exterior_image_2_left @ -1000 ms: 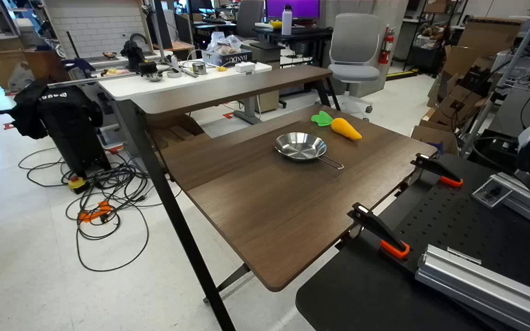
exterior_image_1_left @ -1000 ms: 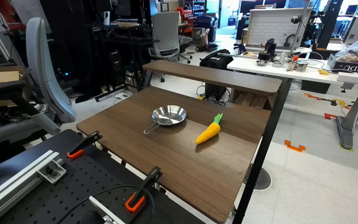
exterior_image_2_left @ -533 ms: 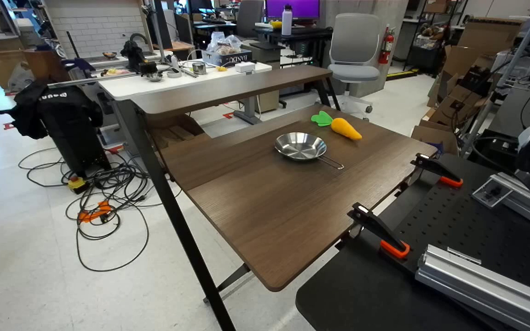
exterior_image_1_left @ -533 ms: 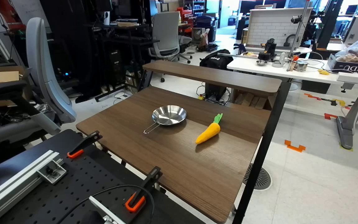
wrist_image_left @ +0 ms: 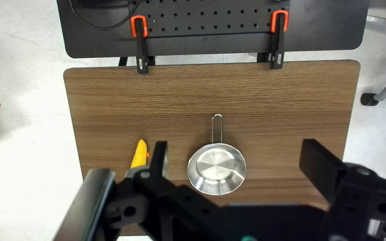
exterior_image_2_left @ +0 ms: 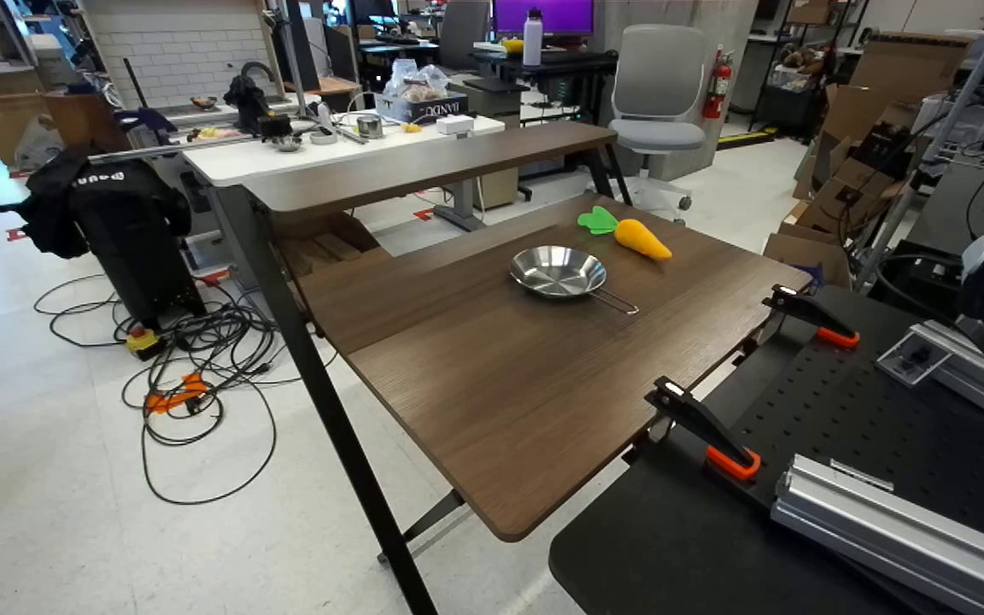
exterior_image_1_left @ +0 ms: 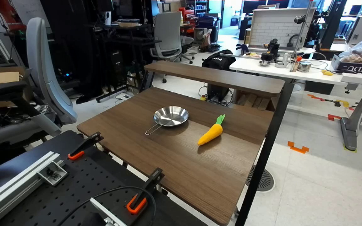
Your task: Get the carrot plush toy and place it in the silver pan
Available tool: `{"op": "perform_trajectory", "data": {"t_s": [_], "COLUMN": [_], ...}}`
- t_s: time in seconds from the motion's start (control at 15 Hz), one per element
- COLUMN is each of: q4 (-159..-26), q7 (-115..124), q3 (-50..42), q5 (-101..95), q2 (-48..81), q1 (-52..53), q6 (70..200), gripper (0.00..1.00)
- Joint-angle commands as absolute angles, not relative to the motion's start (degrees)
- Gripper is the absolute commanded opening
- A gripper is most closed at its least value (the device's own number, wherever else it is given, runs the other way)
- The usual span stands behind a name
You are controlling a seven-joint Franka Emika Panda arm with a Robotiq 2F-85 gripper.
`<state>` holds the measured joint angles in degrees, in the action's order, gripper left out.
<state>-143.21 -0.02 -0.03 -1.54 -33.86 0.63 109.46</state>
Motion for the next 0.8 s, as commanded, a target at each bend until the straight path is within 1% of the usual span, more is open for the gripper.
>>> {"op": "perform_trajectory", "data": {"t_s": [0.0,0.33,0.73], "q4": [-143.09,-143.16,-145.99], "q7": [-0.07,-0.56,-1.49], "q3": [0.11,0.03,-1.30], "q5": [-1.45,-1.39,-2.93], "q2": [-33.84,-33.70,-31.14], "q1": [0.48,0.66,-0.64], "q6": [109.33,109.19,112.34], "gripper": [1.00,1.00,1.00]}}
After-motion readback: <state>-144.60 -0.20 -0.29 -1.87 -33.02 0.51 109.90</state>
